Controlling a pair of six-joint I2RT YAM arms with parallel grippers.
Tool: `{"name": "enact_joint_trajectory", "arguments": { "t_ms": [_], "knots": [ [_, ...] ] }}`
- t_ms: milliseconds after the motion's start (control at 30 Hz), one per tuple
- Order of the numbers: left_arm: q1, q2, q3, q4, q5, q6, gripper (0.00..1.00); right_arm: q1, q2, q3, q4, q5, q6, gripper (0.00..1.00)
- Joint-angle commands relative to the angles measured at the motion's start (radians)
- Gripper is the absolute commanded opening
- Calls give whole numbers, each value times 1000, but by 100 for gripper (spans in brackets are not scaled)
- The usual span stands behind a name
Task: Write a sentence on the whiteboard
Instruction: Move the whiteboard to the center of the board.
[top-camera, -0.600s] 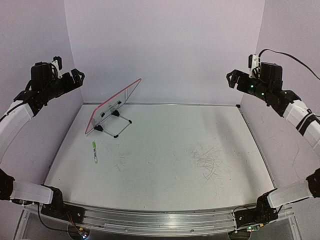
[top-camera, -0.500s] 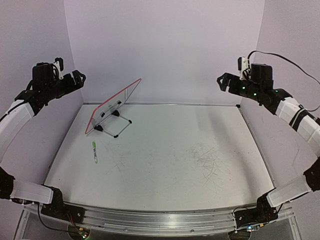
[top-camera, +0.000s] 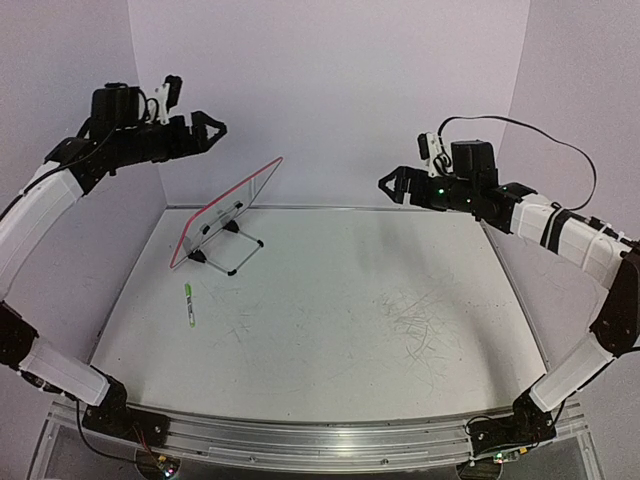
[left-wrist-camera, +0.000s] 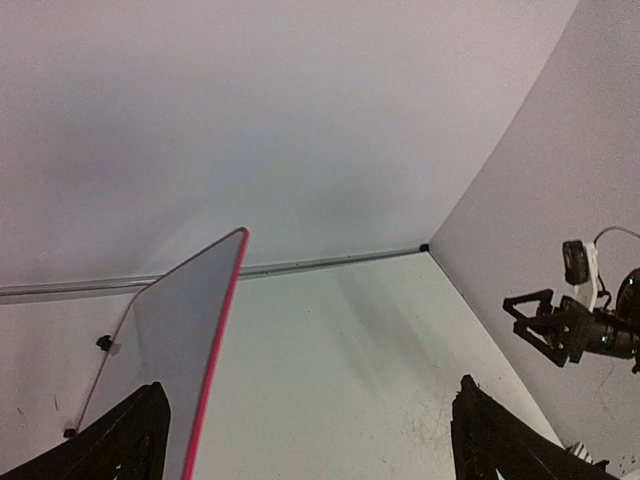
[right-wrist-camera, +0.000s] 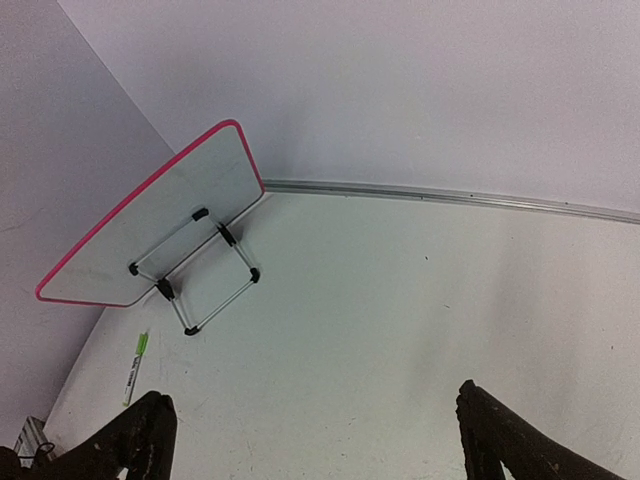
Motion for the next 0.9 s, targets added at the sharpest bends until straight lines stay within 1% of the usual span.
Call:
{"name": "enact_joint_trajectory", "arguments": {
  "t_ms": [0,67,167,233,367,467,567,600,800,867],
  "knots": [
    [-69,108,96,-167,-220,72,100,4,-38,-22,57,-28,23,98],
    [-74,126,109,-187,-297,89,99,5,-57,-44,58,-24,24,98],
    [-75,168,126,-234,-360,119,99,6,-68,-72,61,-26,30,98],
    [-75,214,146,-299,-395,129,99,8,-68,-82,65,-32,37,98],
    [-80,253,117,-360,-349,119,99,22,-59,-93,85,-39,47,98],
    [-88,253,91,-388,-370,110,98,31,-43,-86,100,-48,51,98],
    [-89,249,78,-388,-352,101,96,40,-18,-74,110,-59,54,98],
    [-90,257,78,-391,-347,99,95,43,-10,-69,113,-63,55,98],
    [-101,346,130,-454,-363,90,80,64,19,-60,120,-74,66,98],
    [-101,364,145,-471,-381,86,74,71,20,-68,135,-75,70,98]
  ]
}}
